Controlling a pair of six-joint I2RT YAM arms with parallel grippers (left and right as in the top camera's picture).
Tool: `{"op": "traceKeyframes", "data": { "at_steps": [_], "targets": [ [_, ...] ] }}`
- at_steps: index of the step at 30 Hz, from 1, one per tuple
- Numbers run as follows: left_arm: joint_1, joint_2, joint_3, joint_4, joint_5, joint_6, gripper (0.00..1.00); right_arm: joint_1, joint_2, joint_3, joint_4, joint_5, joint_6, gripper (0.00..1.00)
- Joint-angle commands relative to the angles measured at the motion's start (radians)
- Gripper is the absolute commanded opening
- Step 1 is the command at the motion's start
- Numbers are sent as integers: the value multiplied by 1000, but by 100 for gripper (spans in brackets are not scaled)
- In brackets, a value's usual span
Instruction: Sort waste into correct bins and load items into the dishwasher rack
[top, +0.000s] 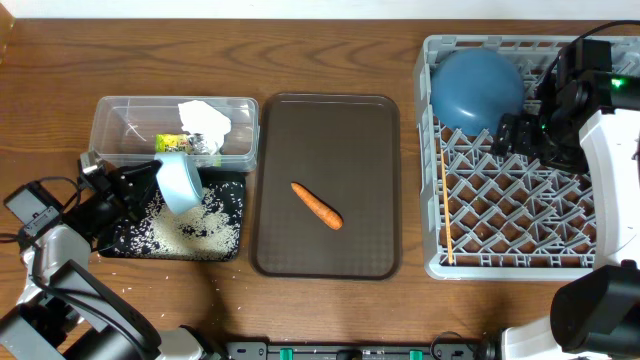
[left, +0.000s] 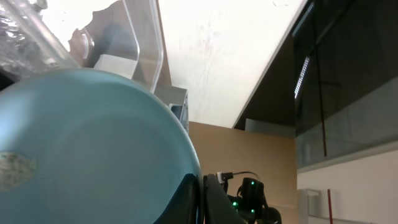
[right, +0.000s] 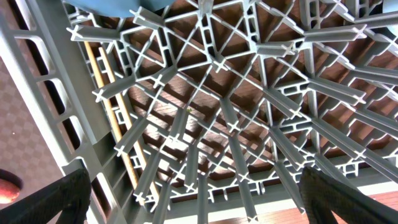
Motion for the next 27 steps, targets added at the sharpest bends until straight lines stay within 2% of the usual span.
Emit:
{"op": "traceKeyframes", "data": {
  "at_steps": [1, 4, 6, 9, 11, 18, 20, 23, 27],
  "targets": [
    [5, 21, 0, -9, 34, -55, 6, 3, -6, -1, 0, 11, -10, 99],
    [3, 26, 0, 18, 4, -24, 6, 2, -6, -1, -2, 11, -10, 99],
    [11, 36, 0, 22, 33, -68, 6, 2, -6, -1, -2, 11, -10, 99],
    [11, 43, -1, 41, 16, -51, 6, 2, -6, -1, -2, 11, -10, 99],
    [10, 47, -1, 39, 33, -89, 6, 2, -6, -1, -2, 11, -10, 99],
    [-7, 49, -1, 29, 32, -80, 6, 2, -6, -1, -2, 11, -10, 99],
    [-8, 55, -1, 92, -18, -77, 6, 2, -6, -1, -2, 11, -10, 99],
    [19, 64, -1, 119, -15, -169, 6, 3, -6, -1, -6, 11, -10, 99],
    [6, 56, -3, 92, 30, -115, 6, 2, -6, -1, -9, 23, -10, 99]
  ]
}}
